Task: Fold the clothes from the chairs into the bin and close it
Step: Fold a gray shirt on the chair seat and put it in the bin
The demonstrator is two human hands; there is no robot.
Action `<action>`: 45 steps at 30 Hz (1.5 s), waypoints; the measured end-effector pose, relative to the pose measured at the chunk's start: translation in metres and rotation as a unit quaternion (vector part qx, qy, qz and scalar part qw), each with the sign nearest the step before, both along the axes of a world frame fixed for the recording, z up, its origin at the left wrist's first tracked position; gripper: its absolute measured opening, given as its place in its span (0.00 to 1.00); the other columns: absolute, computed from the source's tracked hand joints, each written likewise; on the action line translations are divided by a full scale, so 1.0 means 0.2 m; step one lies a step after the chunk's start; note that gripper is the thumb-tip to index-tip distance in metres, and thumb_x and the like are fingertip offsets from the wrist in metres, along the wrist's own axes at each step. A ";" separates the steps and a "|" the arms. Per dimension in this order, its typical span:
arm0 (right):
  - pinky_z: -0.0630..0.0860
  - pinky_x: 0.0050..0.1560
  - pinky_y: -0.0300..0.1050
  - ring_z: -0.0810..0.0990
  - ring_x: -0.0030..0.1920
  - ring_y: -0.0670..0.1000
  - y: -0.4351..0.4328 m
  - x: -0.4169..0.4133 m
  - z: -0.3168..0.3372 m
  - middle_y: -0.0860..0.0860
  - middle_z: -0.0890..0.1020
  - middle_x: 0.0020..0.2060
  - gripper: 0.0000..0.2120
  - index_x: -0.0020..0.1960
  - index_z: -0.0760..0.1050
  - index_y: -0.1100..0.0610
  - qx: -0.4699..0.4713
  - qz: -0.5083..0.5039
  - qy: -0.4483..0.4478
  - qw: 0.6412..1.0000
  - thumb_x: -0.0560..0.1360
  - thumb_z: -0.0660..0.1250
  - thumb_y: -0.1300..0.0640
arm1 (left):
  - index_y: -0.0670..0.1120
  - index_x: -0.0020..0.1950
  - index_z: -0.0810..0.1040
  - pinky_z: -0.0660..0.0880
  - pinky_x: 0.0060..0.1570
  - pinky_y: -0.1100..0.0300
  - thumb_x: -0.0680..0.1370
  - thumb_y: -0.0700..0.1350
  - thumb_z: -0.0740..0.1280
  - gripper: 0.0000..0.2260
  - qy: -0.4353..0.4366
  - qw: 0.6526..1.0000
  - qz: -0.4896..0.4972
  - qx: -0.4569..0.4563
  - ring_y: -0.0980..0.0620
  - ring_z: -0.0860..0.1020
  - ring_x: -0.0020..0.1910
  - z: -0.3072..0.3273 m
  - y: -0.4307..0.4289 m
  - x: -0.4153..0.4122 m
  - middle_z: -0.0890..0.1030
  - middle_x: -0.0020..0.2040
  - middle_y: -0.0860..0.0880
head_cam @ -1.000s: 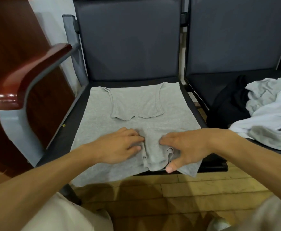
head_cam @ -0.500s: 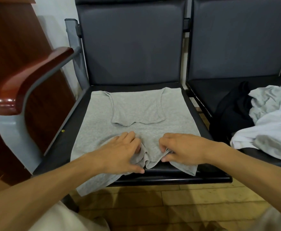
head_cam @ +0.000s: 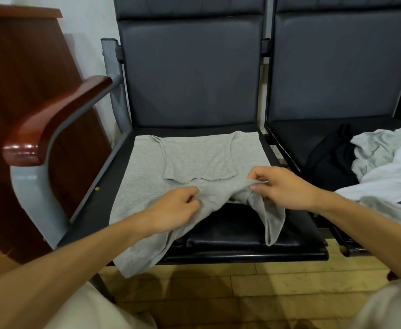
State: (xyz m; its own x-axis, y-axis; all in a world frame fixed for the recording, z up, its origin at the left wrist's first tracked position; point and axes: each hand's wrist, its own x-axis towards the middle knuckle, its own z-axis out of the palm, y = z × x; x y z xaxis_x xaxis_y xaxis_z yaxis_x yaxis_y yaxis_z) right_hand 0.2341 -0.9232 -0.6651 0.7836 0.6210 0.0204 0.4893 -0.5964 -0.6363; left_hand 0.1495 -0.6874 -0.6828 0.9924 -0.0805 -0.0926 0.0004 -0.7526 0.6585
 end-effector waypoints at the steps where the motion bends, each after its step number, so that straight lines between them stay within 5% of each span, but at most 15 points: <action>1: 0.73 0.43 0.40 0.76 0.39 0.44 -0.01 0.01 0.00 0.46 0.79 0.38 0.07 0.43 0.76 0.53 0.030 -0.035 0.052 0.998 0.79 0.63 0.61 | 0.46 0.40 0.70 0.67 0.38 0.60 0.81 0.41 0.58 0.10 0.017 0.999 0.028 -0.020 0.55 0.68 0.33 0.00 0.01 0.01 0.71 0.34 0.51; 4: 0.73 0.45 0.43 0.77 0.43 0.49 -0.01 0.02 0.01 0.53 0.81 0.43 0.08 0.49 0.78 0.59 0.124 -0.101 0.257 0.953 0.80 0.60 0.63 | 0.48 0.40 0.72 0.66 0.35 0.63 0.82 0.42 0.57 0.12 0.023 0.995 0.079 -0.061 0.55 0.70 0.34 0.00 0.02 0.02 0.72 0.35 0.52; 6: 0.75 0.53 0.46 0.80 0.47 0.51 -0.02 0.01 0.02 0.54 0.82 0.44 0.08 0.50 0.80 0.61 0.167 -0.123 0.317 0.925 0.79 0.62 0.63 | 0.49 0.40 0.72 0.67 0.38 0.61 0.82 0.50 0.59 0.12 0.010 0.995 0.072 -0.068 0.54 0.71 0.37 -0.01 0.03 0.03 0.73 0.36 0.53; 9: 0.77 0.49 0.46 0.81 0.41 0.50 -0.02 0.02 0.03 0.53 0.83 0.38 0.09 0.41 0.81 0.58 0.200 -0.165 0.316 0.913 0.78 0.66 0.59 | 0.49 0.48 0.75 0.68 0.38 0.63 0.78 0.59 0.63 0.13 -0.001 1.000 0.020 -0.004 0.57 0.74 0.38 0.00 0.06 0.01 0.77 0.39 0.54; 15: 0.78 0.48 0.45 0.83 0.47 0.53 0.01 0.07 0.05 0.55 0.85 0.45 0.06 0.49 0.82 0.60 0.309 -0.268 0.250 0.877 0.76 0.69 0.58 | 0.47 0.50 0.75 0.73 0.48 0.54 0.80 0.40 0.59 0.06 -0.074 0.992 0.033 0.101 0.49 0.77 0.46 0.01 0.15 0.03 0.79 0.45 0.50; 20: 0.78 0.56 0.52 0.81 0.52 0.54 0.07 0.15 0.04 0.54 0.83 0.49 0.07 0.52 0.81 0.56 0.395 -0.360 0.213 0.818 0.75 0.70 0.57 | 0.47 0.60 0.75 0.74 0.54 0.53 0.78 0.39 0.59 0.12 -0.050 0.987 0.054 0.142 0.50 0.77 0.53 -0.01 0.19 0.03 0.79 0.55 0.50; 28: 0.78 0.55 0.50 0.79 0.52 0.54 0.07 0.24 -0.02 0.52 0.82 0.49 0.08 0.50 0.81 0.55 0.447 -0.471 0.155 0.744 0.76 0.64 0.61 | 0.48 0.49 0.77 0.78 0.47 0.52 0.78 0.43 0.60 0.07 0.016 0.974 0.145 0.176 0.50 0.79 0.44 0.03 0.34 -0.06 0.80 0.46 0.48; 31: 0.75 0.54 0.48 0.77 0.53 0.52 0.04 0.26 -0.04 0.52 0.80 0.52 0.10 0.54 0.80 0.53 0.416 -0.472 0.128 0.767 0.77 0.62 0.61 | 0.45 0.47 0.78 0.78 0.43 0.53 0.78 0.41 0.59 0.08 0.033 0.970 0.194 0.146 0.48 0.80 0.39 0.04 0.40 -0.08 0.81 0.42 0.46; 34: 0.73 0.63 0.51 0.76 0.59 0.52 0.02 0.24 -0.06 0.51 0.79 0.56 0.12 0.58 0.78 0.53 0.314 -0.424 0.051 0.848 0.79 0.61 0.60 | 0.43 0.44 0.78 0.76 0.39 0.54 0.79 0.39 0.60 0.08 0.000 0.972 0.230 0.034 0.48 0.80 0.36 0.04 0.42 -0.10 0.81 0.38 0.45; 38: 0.69 0.57 0.41 0.74 0.55 0.47 0.00 0.20 -0.07 0.49 0.78 0.53 0.10 0.60 0.76 0.56 0.185 -0.295 -0.053 0.936 0.80 0.61 0.61 | 0.35 0.42 0.76 0.70 0.45 0.55 0.78 0.49 0.67 0.16 -0.078 0.968 0.220 -0.095 0.49 0.75 0.40 0.07 0.39 -0.12 0.77 0.39 0.42; 42: 0.74 0.55 0.43 0.78 0.54 0.49 -0.04 0.17 -0.07 0.50 0.81 0.52 0.08 0.57 0.77 0.55 0.068 -0.198 -0.108 0.972 0.80 0.63 0.58 | 0.34 0.47 0.73 0.73 0.53 0.49 0.77 0.51 0.65 0.18 -0.088 0.938 0.186 -0.279 0.47 0.75 0.46 0.10 0.35 -0.12 0.78 0.44 0.41; 45: 0.74 0.57 0.44 0.79 0.53 0.48 -0.08 0.14 -0.04 0.48 0.82 0.49 0.07 0.55 0.79 0.53 -0.021 -0.115 -0.100 0.988 0.79 0.65 0.55 | 0.36 0.45 0.70 0.67 0.42 0.54 0.79 0.50 0.63 0.16 -0.128 0.946 0.194 -0.227 0.49 0.71 0.40 0.09 0.35 -0.12 0.74 0.40 0.46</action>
State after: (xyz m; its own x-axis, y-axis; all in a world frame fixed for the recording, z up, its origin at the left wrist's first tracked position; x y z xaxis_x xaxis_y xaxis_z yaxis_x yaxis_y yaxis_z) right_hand 0.2614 -0.9386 -0.6724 0.8870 0.4307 0.1667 0.4511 -0.7306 -0.5125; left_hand 0.1251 -0.6181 -0.6647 0.9406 0.3205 0.1122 0.0144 -0.3678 0.9298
